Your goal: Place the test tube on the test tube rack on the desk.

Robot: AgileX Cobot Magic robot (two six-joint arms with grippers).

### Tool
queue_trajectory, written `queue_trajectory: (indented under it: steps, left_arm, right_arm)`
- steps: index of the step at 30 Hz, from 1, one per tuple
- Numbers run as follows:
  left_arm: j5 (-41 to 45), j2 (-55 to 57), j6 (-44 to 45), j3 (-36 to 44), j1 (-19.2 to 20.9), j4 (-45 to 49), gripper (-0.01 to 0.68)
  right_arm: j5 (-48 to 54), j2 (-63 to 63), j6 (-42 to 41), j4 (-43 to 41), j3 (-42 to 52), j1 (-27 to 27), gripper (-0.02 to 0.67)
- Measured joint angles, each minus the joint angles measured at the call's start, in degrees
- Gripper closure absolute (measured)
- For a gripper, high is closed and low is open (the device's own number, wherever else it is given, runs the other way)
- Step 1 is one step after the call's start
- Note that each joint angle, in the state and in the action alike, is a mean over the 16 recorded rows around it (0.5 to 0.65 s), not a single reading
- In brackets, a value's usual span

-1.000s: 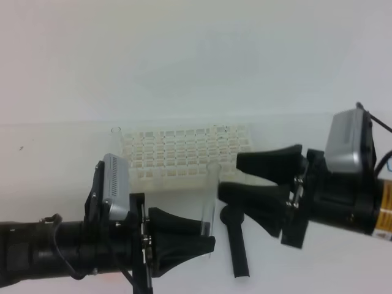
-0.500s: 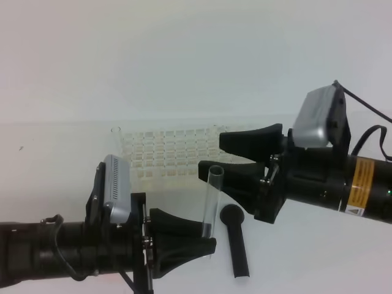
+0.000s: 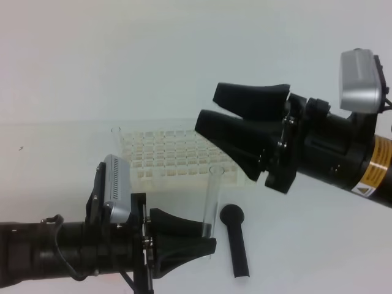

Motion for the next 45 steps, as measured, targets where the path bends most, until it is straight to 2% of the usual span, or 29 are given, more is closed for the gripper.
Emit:
queue_trajectory:
  steps: [13, 23, 27, 39, 42, 45]
  left_arm:
    - [0.0, 0.0, -0.1, 0.0, 0.0, 0.0, 0.562]
    - [0.0, 0.0, 0.2, 0.0, 0.0, 0.0, 0.562]
    - [-0.2, 0.0, 0.5, 0.0, 0.0, 0.0, 0.562]
    - [-0.7, 0.1, -0.2, 0.0, 0.0, 0.0, 0.562]
    - [-0.6, 0.1, -1.6, 0.0, 0.0, 0.0, 0.562]
    - [-0.5, 0.1, -4.0, 0.0, 0.0, 0.0, 0.562]
  right_arm:
    - [1.5, 0.0, 6.7, -11.2, -0.6, 0.3, 0.1]
    - [5.3, 0.6, 7.7, -13.7, -0.6, 1.1, 0.118]
    - [5.3, 1.5, 7.8, -14.4, -0.6, 1.4, 0.184]
    - [1.7, 3.6, 6.6, -16.1, -0.9, 1.7, 0.491]
    - [1.4, 3.7, 6.5, -16.3, -1.0, 1.8, 0.53]
    - [1.5, 3.8, 6.9, -16.3, -1.1, 1.8, 0.536]
